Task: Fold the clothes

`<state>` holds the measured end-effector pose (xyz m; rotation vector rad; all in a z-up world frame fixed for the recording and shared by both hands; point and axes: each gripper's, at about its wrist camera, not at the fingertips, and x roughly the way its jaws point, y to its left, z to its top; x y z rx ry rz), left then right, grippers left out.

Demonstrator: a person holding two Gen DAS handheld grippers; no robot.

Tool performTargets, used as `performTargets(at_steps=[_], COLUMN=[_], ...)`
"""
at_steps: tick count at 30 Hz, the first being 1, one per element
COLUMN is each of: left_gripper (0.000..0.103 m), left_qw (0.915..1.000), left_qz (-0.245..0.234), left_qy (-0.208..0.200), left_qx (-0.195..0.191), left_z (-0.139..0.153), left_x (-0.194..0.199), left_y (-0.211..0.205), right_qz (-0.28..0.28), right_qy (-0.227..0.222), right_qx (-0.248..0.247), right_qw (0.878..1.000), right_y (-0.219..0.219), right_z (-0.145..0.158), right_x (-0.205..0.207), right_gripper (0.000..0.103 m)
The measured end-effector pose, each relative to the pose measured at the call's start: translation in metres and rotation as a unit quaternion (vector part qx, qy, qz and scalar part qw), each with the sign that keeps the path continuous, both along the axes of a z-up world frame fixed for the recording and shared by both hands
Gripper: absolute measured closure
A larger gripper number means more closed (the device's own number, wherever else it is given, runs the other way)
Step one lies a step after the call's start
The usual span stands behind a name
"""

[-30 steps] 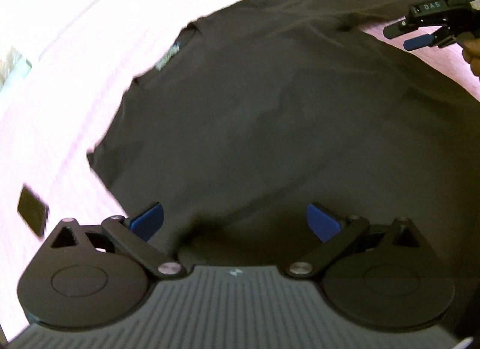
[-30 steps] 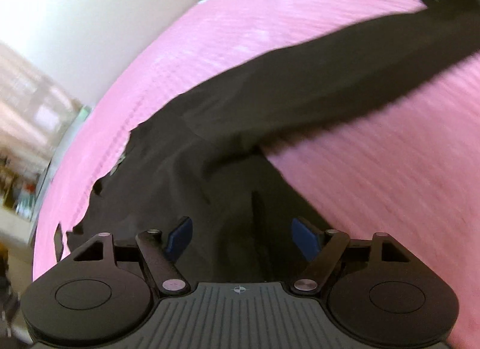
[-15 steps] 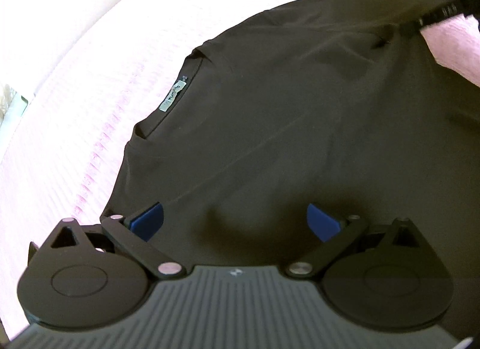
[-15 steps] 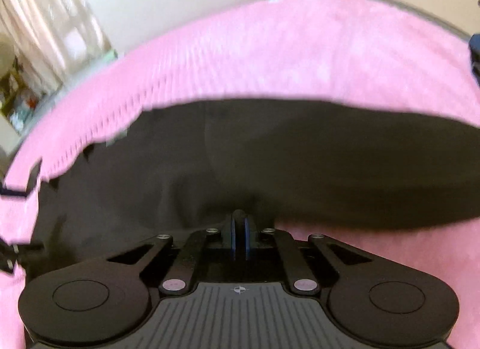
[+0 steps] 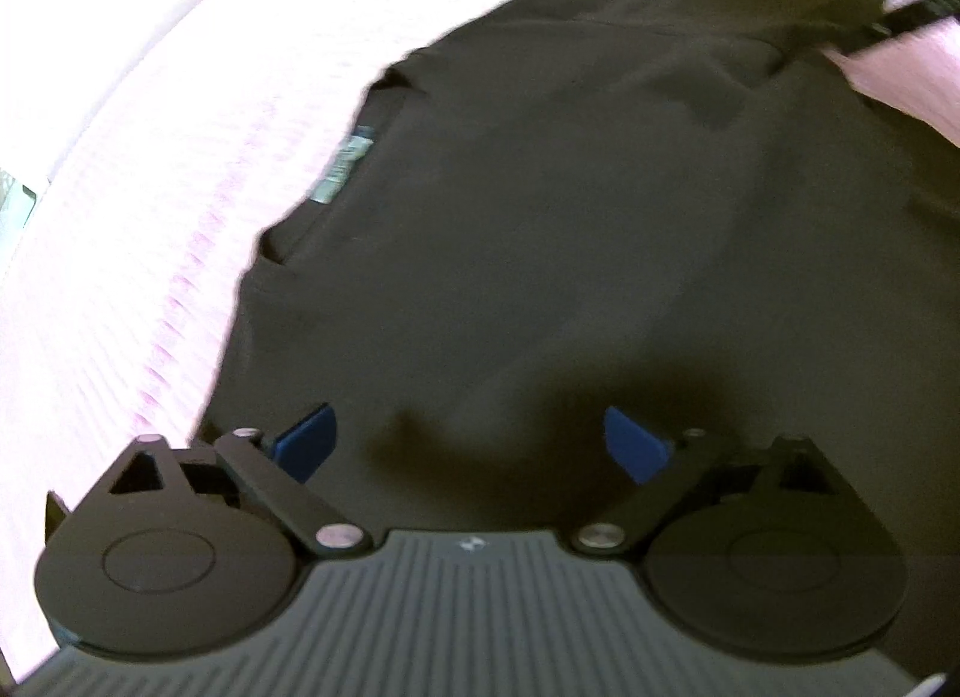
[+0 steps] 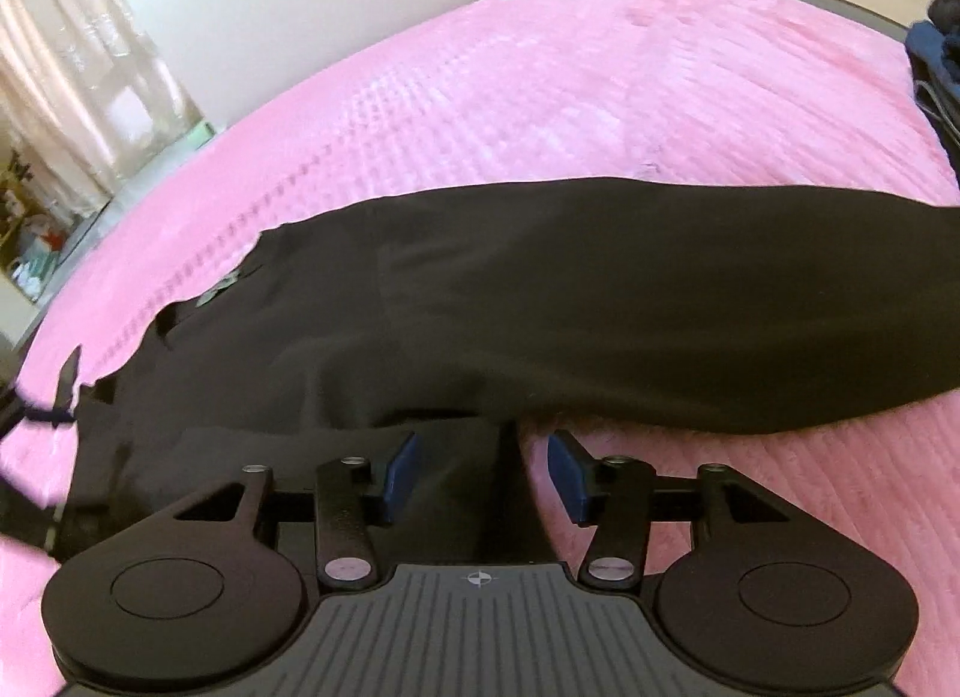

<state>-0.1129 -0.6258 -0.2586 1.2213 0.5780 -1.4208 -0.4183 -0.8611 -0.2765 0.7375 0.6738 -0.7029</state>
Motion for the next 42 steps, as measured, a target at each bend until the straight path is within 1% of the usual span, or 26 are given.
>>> performTargets(at_steps=[2, 4, 5, 6, 7, 8, 10, 11, 12, 13, 14, 15, 16, 18, 21, 25, 29, 30, 31, 32, 34, 36, 37, 38, 40, 42], left_gripper=[0.019, 0.032, 0.035, 0.045, 0.050, 0.051, 0.071, 0.079, 0.097, 0.101, 0.101, 0.103, 0.103, 0.101, 0.096, 0.089, 0.087, 0.082, 0.073, 0.070, 0.071, 0.072, 0.073, 0.074, 0.074, 0.074], left_qw=[1.0000, 0.9994, 0.9989, 0.9983, 0.9975, 0.9977, 0.9975, 0.9971, 0.9979, 0.9986, 0.9991, 0.9993, 0.9989, 0.9971, 0.9964, 0.9950, 0.9955, 0.9940, 0.9923, 0.9905, 0.9880, 0.9868, 0.9858, 0.9845, 0.9815, 0.9824], left_qz=[-0.004, -0.017, -0.024, -0.032, -0.040, -0.040, -0.033, -0.032, -0.031, -0.019, -0.006, 0.006, 0.039, 0.072, 0.083, 0.084, 0.092, 0.105, 0.118, 0.132, 0.149, 0.155, 0.158, 0.161, 0.168, 0.156], left_qy=[-0.007, -0.017, -0.018, -0.020, -0.021, -0.004, 0.030, 0.043, 0.035, 0.031, 0.027, 0.023, 0.013, 0.013, 0.020, 0.052, 0.023, 0.029, 0.036, 0.037, 0.034, 0.025, 0.028, 0.040, 0.065, 0.096], left_qx=[0.001, 0.025, 0.035, 0.045, 0.055, 0.055, 0.054, 0.054, 0.045, 0.039, 0.033, 0.027, 0.023, 0.019, 0.000, -0.014, 0.001, -0.005, -0.010, -0.014, -0.024, -0.040, -0.051, -0.055, -0.064, -0.038], left_z=[-0.004, -0.016, -0.022, -0.028, -0.035, -0.037, -0.036, -0.035, -0.034, -0.032, -0.031, -0.029, -0.031, -0.033, -0.025, -0.015, -0.033, -0.034, -0.036, -0.033, -0.024, -0.012, -0.002, 0.006, 0.021, 0.017], left_x=[0.020, 0.035, 0.041, 0.047, 0.053, 0.059, 0.069, 0.072, 0.074, 0.080, 0.086, 0.092, 0.105, 0.122, 0.133, 0.137, 0.147, 0.153, 0.159, 0.162, 0.166, 0.167, 0.164, 0.158, 0.147, 0.128], left_y=[-0.012, -0.021, -0.023, -0.025, -0.027, -0.028, -0.029, -0.029, -0.028, -0.029, -0.029, -0.029, -0.031, -0.030, -0.021, -0.002, 0.002, 0.001, 0.000, -0.001, 0.001, 0.010, 0.021, 0.034, 0.061, 0.075], right_qz=[0.007, 0.017, 0.022, 0.025, 0.029, 0.030, 0.030, 0.029, 0.029, 0.030, 0.027, 0.019, 0.006, -0.021, -0.043, -0.013, 0.063, 0.065, 0.059, 0.053, 0.067, 0.086, 0.095, 0.105, 0.123, 0.143], right_qy=[-0.003, -0.004, -0.004, -0.002, 0.000, 0.002, 0.011, 0.016, 0.021, 0.027, 0.032, 0.035, 0.039, 0.047, 0.048, 0.018, 0.032, 0.039, 0.047, 0.055, 0.047, 0.036, 0.030, 0.024, 0.012, 0.003], right_qx=[0.004, 0.007, 0.006, 0.006, 0.005, 0.006, 0.011, 0.012, 0.012, 0.010, 0.007, 0.000, -0.006, -0.013, -0.014, -0.005, 0.042, 0.047, 0.049, 0.051, 0.043, 0.032, 0.027, 0.022, 0.011, 0.005], right_qw=[1.000, 1.000, 1.000, 1.000, 1.000, 1.000, 0.999, 0.999, 0.999, 0.999, 0.999, 0.999, 0.999, 0.999, 0.998, 1.000, 0.997, 0.996, 0.996, 0.996, 0.996, 0.995, 0.995, 0.994, 0.992, 0.990], right_y=[-0.001, -0.003, -0.002, -0.002, -0.002, -0.002, -0.002, -0.002, -0.002, -0.002, -0.004, -0.005, -0.006, -0.009, -0.004, 0.028, 0.061, 0.067, 0.071, 0.075, 0.084, 0.093, 0.098, 0.102, 0.112, 0.120], right_z=[0.000, -0.005, -0.008, -0.011, -0.013, -0.016, -0.022, -0.024, -0.025, -0.026, -0.026, -0.025, -0.024, -0.022, -0.015, 0.000, -0.020, -0.024, -0.026, -0.028, -0.022, -0.013, -0.008, -0.004, 0.005, 0.007], right_x=[0.005, 0.013, 0.016, 0.019, 0.023, 0.025, 0.029, 0.030, 0.032, 0.034, 0.035, 0.034, 0.032, 0.029, 0.022, 0.025, 0.039, 0.038, 0.036, 0.033, 0.045, 0.060, 0.067, 0.075, 0.090, 0.107], right_gripper=[0.052, 0.052, 0.052, 0.052, 0.052, 0.052, 0.052, 0.053, 0.058, 0.076, 0.081, 0.081, 0.081, 0.081, 0.081, 0.081, 0.079, 0.078, 0.078, 0.078, 0.077, 0.066, 0.054, 0.047, 0.047, 0.047])
